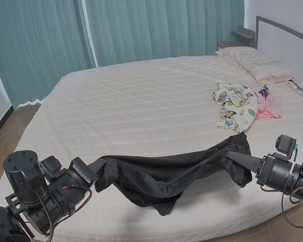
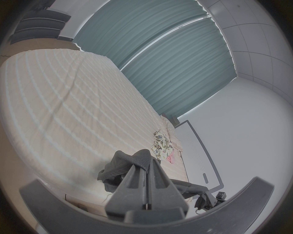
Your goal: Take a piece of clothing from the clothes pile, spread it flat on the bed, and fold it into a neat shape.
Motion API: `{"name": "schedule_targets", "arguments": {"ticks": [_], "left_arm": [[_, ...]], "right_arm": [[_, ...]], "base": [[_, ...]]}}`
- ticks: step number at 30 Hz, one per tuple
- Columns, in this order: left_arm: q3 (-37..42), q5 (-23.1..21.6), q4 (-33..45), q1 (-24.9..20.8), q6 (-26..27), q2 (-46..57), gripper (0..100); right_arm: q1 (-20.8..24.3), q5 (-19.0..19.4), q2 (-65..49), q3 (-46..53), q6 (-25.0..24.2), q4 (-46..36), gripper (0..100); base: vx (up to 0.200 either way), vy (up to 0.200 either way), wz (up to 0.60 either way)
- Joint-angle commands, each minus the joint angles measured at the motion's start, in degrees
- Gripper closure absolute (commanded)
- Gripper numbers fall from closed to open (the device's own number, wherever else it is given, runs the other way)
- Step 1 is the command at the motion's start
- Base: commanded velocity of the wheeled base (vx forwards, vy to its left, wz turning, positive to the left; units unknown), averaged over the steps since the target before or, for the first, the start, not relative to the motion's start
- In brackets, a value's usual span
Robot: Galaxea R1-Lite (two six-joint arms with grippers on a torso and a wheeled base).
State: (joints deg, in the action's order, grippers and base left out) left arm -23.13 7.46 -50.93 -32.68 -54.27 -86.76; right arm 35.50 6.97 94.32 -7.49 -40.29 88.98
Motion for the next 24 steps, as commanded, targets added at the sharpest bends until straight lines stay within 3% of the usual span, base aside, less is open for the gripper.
{"name": "schedule_targets", "arguments": {"ticks": [1,2,6,8,15,18,24], "left_arm": [[0.2,0.4,0.1,-1.1,0.3,2.6,100],[0.2,0.4,0.1,-1.1,0.3,2.6,100],[-0.2,0.7,3.5,-1.6,0.9,8.6,100],[-0.7,0.8,5.8,-3.0,0.9,10.7,100],[-5.8,1.2,14.3,-4.5,0.9,18.0,100],[-11.4,4.1,17.1,-4.0,1.1,17.9,100],[-21.6,4.4,23.9,-1.1,3.2,17.6,100]], "right_arm": [[2.6,2.6,-7.3,3.0,0.6,0.6,100],[2.6,2.6,-7.3,3.0,0.6,0.6,100],[4.4,8.6,-14.6,4.5,0.1,0.2,100],[4.4,8.7,-16.2,4.0,0.1,0.2,100],[3.1,8.4,-22.3,-3.8,0.2,-3.0,100],[-1.3,6.5,-25.3,-15.3,0.0,-14.2,100],[-2.9,0.0,-25.8,-36.0,-2.8,-30.9,100]], "base": [[-0.200,0.000,0.00],[-0.200,0.000,0.00],[-0.200,0.000,0.00],[-0.200,0.000,0.00],[0.000,0.000,0.00],[0.000,0.000,0.00],[0.000,0.000,0.00]]}}
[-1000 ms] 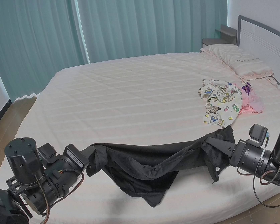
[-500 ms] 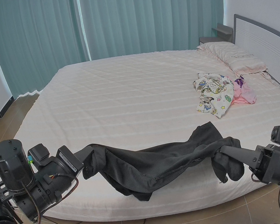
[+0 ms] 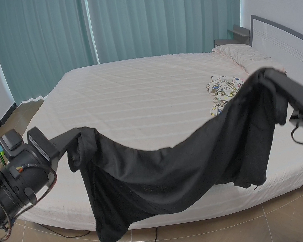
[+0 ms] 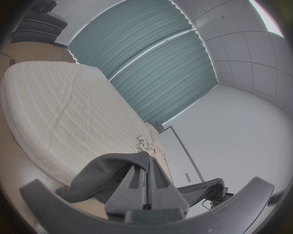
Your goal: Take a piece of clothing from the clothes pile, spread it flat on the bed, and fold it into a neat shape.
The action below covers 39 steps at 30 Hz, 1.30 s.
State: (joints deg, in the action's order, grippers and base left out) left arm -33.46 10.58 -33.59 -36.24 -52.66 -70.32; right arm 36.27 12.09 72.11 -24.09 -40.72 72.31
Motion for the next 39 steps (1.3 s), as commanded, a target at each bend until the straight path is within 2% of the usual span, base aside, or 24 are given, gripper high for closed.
{"name": "schedule_targets", "arguments": {"ticks": [1,3,4,8,10,13,21,26,33,39], "left_arm": [[-12.7,1.3,7.5,2.9,2.0,1.0,100],[-13.9,1.4,8.1,3.5,2.0,0.5,100],[-15.6,1.3,8.5,4.7,2.1,-0.3,100],[-17.2,1.3,8.6,7.2,2.1,-3.1,100],[-17.2,1.2,8.6,8.1,2.0,-5.1,100],[-18.0,0.8,8.7,8.7,1.7,-7.2,100],[-18.4,0.3,8.4,8.7,0.5,-15.2,100],[-18.6,-4.7,8.3,9.9,0.3,-18.1,100],[-20.1,-5.5,7.9,11.4,0.5,-25.0,100],[-22.7,-5.4,6.6,12.2,0.5,-31.1,100]], "right_arm": [[-4.6,-5.5,-2.7,-23.6,-3.7,-17.0,100],[-5.8,-5.5,-1.5,-27.9,-5.3,-19.6,100],[-7.3,-5.7,0.8,-33.8,-7.1,-23.4,100],[-10.8,-6.1,7.3,-44.0,-8.2,-30.2,100],[-14.1,-7.2,12.8,-50.5,-8.8,-33.6,100],[-16.1,-9.6,19.7,-56.5,-10.7,-37.0,100],[-18.4,-10.2,29.1,-49.3,-9.8,-35.6,100],[-20.0,-10.0,33.2,-47.1,-9.1,-31.3,100],[-20.7,-9.8,36.9,-46.0,-6.3,-30.6,100],[-20.9,-9.8,38.9,-45.3,-6.1,-28.5,100]], "base": [[0.000,0.000,0.00],[0.000,0.000,0.00],[0.000,0.000,0.00],[0.000,0.000,0.00],[0.000,0.000,0.00],[0.000,0.000,0.00],[0.000,0.000,0.00],[0.000,0.000,0.00],[0.200,0.000,0.00],[0.200,0.000,0.00]]}}
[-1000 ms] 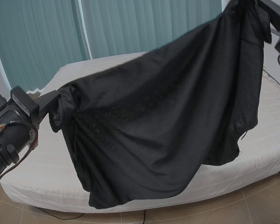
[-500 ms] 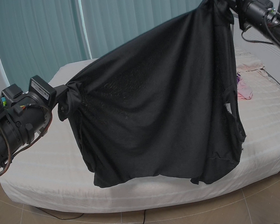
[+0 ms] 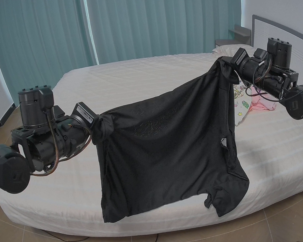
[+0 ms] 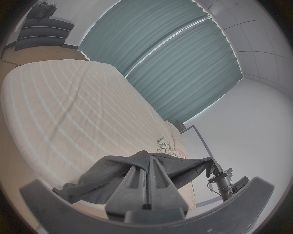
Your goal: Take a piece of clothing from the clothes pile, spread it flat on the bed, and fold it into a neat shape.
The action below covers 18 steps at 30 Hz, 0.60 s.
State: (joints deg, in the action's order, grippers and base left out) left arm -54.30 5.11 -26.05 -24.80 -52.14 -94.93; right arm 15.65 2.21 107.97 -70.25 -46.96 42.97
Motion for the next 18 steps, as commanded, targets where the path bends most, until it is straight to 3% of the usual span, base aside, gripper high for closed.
{"name": "schedule_targets", "arguments": {"ticks": [1,18], "left_arm": [[-2.1,0.2,-1.5,0.9,0.1,-7.8,100],[-11.5,0.5,-3.9,5.5,0.8,-26.6,100]], "right_arm": [[-0.3,0.2,3.2,1.4,0.2,0.8,100],[-2.0,1.7,13.0,3.2,1.6,4.5,100]], "base": [[0.200,0.000,0.00],[0.188,0.000,0.00]]}}
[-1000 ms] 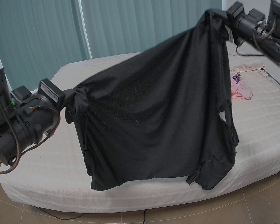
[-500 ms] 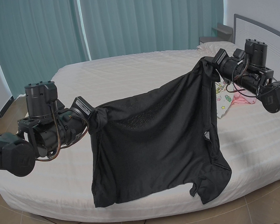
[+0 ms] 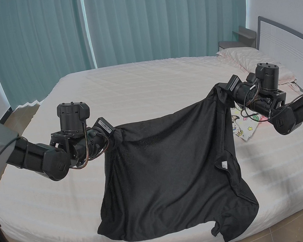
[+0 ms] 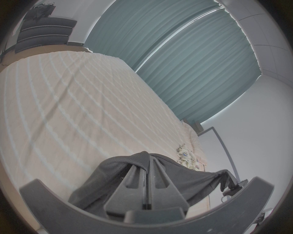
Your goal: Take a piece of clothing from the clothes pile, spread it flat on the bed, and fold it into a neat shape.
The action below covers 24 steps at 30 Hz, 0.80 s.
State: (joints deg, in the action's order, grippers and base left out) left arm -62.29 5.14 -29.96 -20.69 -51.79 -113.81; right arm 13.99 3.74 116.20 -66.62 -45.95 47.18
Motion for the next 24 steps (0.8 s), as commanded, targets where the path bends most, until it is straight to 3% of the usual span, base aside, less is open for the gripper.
{"name": "schedule_targets", "arguments": {"ticks": [1,14,15,16,17,20,24], "left_arm": [[-4.0,0.5,0.0,1.5,0.8,-8.5,100],[-10.8,1.1,-0.2,2.9,1.6,-18.4,100],[-11.4,1.2,-0.2,2.9,1.5,-18.9,0],[-12.8,1.3,-0.2,3.2,1.4,-20.3,0],[-13.6,1.3,-0.2,3.4,1.4,-21.4,0],[-15.5,1.5,-0.2,3.5,1.6,-24.2,0],[-18.9,5.8,0.0,4.6,1.9,-26.5,0]], "right_arm": [[-0.5,0.1,5.3,-0.5,0.7,0.3,100],[-1.3,-0.4,15.2,-3.6,0.8,2.8,100],[-1.3,-0.4,15.7,-3.9,0.8,2.9,100],[-1.4,-0.3,17.0,-4.8,0.8,2.9,100],[-1.4,-0.2,18.0,-5.4,0.8,2.9,0],[-1.4,-0.4,20.2,-6.7,0.8,2.9,0],[-2.3,-2.2,22.4,-8.9,2.7,1.9,0]], "base": [[0.000,0.000,0.00],[0.000,0.000,0.00],[0.000,0.000,0.00],[0.000,0.000,0.00],[0.000,0.000,0.00],[0.000,0.000,0.00],[0.000,0.000,0.00]]}}
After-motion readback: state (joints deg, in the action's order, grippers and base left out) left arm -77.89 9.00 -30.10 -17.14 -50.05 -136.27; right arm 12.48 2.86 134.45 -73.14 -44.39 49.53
